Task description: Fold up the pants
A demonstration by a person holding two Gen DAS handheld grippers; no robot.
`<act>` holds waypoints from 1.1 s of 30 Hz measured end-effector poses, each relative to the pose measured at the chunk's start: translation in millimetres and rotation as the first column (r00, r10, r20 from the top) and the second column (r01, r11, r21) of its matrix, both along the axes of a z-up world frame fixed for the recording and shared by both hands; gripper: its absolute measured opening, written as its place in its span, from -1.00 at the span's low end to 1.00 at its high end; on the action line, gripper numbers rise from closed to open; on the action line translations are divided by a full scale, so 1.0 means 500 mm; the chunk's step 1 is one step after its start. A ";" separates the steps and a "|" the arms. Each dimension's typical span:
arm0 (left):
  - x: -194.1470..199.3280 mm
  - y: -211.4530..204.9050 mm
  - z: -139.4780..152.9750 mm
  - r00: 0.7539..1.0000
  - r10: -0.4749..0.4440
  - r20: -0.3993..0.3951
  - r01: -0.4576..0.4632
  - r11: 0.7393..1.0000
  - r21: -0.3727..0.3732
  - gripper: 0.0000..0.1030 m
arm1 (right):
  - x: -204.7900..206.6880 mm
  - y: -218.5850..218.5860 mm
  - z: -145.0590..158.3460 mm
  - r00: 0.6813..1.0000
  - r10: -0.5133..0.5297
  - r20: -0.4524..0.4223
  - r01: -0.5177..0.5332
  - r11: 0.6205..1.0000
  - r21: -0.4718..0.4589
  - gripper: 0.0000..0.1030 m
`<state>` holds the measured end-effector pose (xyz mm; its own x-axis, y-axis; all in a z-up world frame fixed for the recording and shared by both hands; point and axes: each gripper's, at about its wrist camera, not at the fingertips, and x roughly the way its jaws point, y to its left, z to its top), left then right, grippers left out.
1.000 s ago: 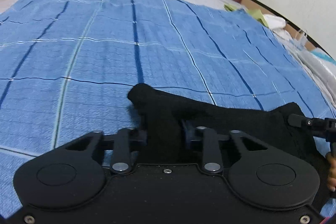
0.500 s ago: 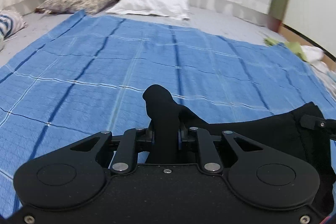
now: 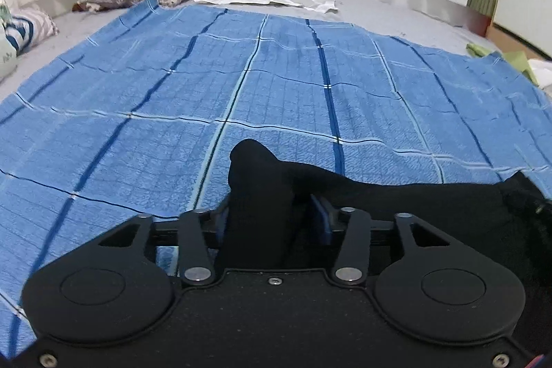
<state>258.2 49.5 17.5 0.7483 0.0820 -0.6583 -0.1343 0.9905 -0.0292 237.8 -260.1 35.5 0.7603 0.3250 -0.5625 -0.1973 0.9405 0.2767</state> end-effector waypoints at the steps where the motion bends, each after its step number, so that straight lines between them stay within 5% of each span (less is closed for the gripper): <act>1: -0.003 -0.005 0.003 1.000 0.004 -0.004 -0.004 1.000 0.018 0.14 | -0.005 -0.003 0.008 1.000 -0.020 0.003 0.020 1.000 -0.008 0.43; 5: -0.033 -0.015 0.020 1.000 -0.001 -0.002 0.001 0.998 0.056 0.61 | -0.045 -0.015 0.048 0.996 -0.064 0.058 0.068 0.995 -0.072 0.59; 11: -0.094 -0.025 0.036 1.000 0.004 -0.017 -0.003 0.998 0.061 0.62 | -0.141 0.000 0.099 0.991 -0.017 0.132 0.026 0.998 -0.064 0.62; 17: -0.172 -0.029 0.042 1.000 -0.011 -0.020 0.011 1.000 -0.014 0.63 | -0.224 0.087 0.073 0.987 0.096 0.131 -0.069 0.978 -0.195 0.58; 22: -0.220 -0.044 0.012 0.998 -0.008 -0.054 0.009 1.000 0.027 0.64 | -0.247 0.100 0.030 0.996 0.050 0.071 -0.028 0.956 -0.291 0.51; 26: -0.254 -0.035 0.001 0.999 0.003 -0.042 -0.004 1.000 -0.011 0.69 | -0.274 0.094 0.029 0.997 0.029 0.070 -0.008 0.957 -0.291 0.54; 33: -0.317 -0.049 -0.002 1.000 -0.014 -0.009 0.014 0.999 0.031 0.74 | -0.333 0.092 0.033 0.998 -0.004 0.070 0.022 0.965 -0.260 0.66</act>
